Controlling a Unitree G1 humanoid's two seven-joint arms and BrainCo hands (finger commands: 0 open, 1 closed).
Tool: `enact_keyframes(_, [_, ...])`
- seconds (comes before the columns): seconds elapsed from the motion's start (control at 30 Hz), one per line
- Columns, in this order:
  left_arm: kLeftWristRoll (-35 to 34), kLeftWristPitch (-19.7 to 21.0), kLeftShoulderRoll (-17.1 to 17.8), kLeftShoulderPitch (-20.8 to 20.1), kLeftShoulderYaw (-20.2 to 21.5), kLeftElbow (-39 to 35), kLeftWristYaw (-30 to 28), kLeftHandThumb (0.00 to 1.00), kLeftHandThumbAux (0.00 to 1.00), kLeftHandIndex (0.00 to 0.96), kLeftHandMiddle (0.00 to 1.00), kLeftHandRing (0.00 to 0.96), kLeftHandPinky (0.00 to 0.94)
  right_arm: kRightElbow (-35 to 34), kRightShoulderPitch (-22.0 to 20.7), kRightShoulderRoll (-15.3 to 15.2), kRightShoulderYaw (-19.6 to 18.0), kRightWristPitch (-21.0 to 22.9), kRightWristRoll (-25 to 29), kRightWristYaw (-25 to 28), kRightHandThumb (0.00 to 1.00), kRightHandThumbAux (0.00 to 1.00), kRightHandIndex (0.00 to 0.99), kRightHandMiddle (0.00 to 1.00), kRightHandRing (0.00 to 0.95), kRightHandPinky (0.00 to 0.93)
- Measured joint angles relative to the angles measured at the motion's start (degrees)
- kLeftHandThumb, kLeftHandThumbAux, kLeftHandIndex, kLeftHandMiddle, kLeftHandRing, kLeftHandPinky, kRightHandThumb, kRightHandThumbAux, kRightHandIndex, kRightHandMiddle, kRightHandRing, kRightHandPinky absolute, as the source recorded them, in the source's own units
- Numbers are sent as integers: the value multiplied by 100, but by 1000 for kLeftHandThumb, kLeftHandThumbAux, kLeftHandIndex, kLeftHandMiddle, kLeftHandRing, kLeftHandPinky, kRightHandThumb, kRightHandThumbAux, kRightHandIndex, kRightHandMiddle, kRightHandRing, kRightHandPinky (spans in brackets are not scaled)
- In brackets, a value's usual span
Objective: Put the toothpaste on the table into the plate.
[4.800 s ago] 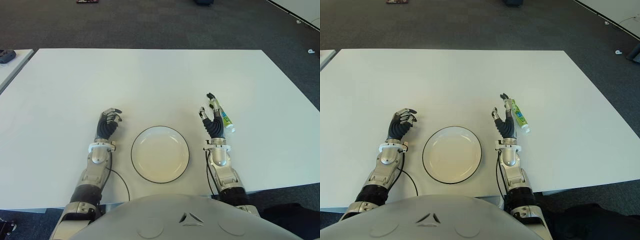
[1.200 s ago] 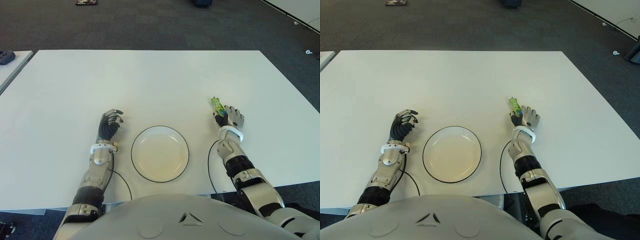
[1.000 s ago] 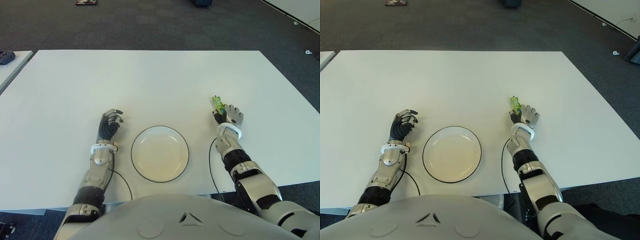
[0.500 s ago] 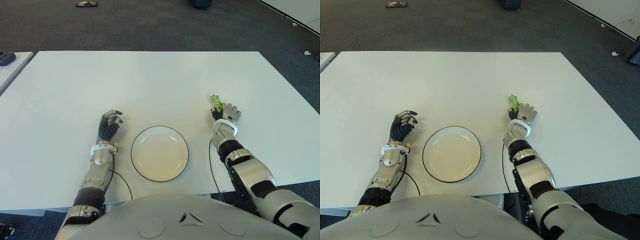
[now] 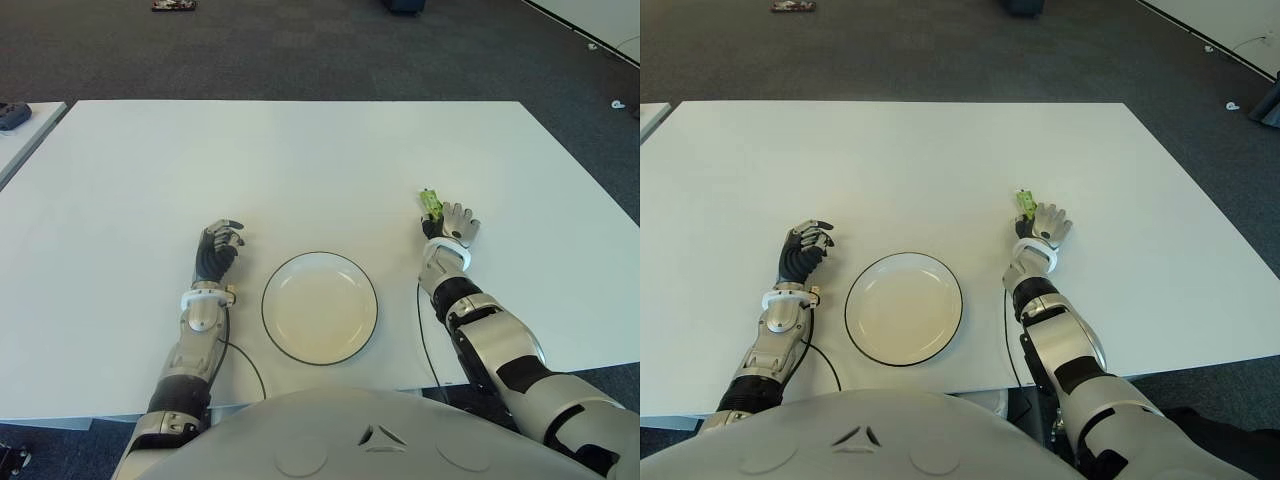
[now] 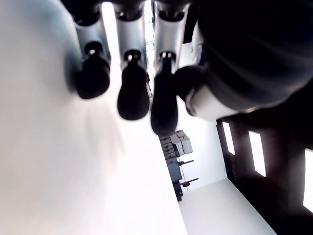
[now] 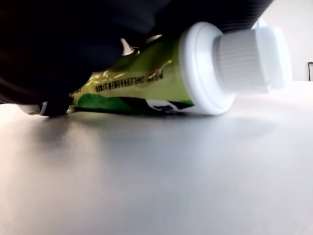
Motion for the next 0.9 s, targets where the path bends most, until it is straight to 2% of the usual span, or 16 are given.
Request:
enact_keyframes(0.13, [-23, 1, -10, 6, 35, -4, 0, 708, 718, 436, 726, 728, 722, -66, 5, 33, -36, 35, 74, -132, 606, 355, 217, 212, 237, 332])
enact_keyframes(0.17, [-25, 1, -11, 6, 45, -5, 0, 708, 718, 436, 727, 729, 725, -80, 12, 34, -47, 34, 91, -178, 600, 354, 251, 249, 272, 362])
enact_keyframes(0.2, [-27, 1, -11, 5, 55, -4, 0, 708, 718, 436, 728, 731, 728, -94, 17, 34, -57, 31, 98, -224, 594, 363, 327, 300, 312, 396])
enact_keyframes(0.23, [-29, 1, -11, 5, 67, -4, 0, 707, 719, 436, 728, 732, 731, -109, 24, 32, -73, 10, 109, -267, 635, 484, 366, 345, 345, 417])
enact_keyframes(0.33, [-30, -2, -11, 3, 89, -3, 0, 707, 719, 436, 728, 735, 733, -124, 44, 22, -118, -109, 140, -376, 684, 628, 413, 417, 398, 450])
enact_keyframes(0.47, [-28, -18, -8, 3, 97, 1, 0, 707, 719, 436, 728, 736, 734, -145, 85, -19, -211, -324, 246, -528, 704, 680, 434, 509, 478, 508])
enact_keyframes(0.53, [-25, -25, -7, 2, 98, 4, 0, 707, 719, 436, 727, 733, 727, -178, 130, -48, -275, -500, 330, -644, 709, 691, 439, 587, 574, 601])
enact_keyframes(0.63, [-26, -30, -6, 2, 102, 5, 0, 707, 719, 436, 725, 729, 719, -242, 220, -84, -375, -780, 437, -813, 712, 698, 442, 673, 655, 682])
enact_keyframes(0.9, [-30, -19, -7, -8, 117, 10, 0, 707, 719, 436, 725, 726, 716, -270, 310, -105, -646, -1238, 743, -1083, 713, 708, 442, 762, 744, 768])
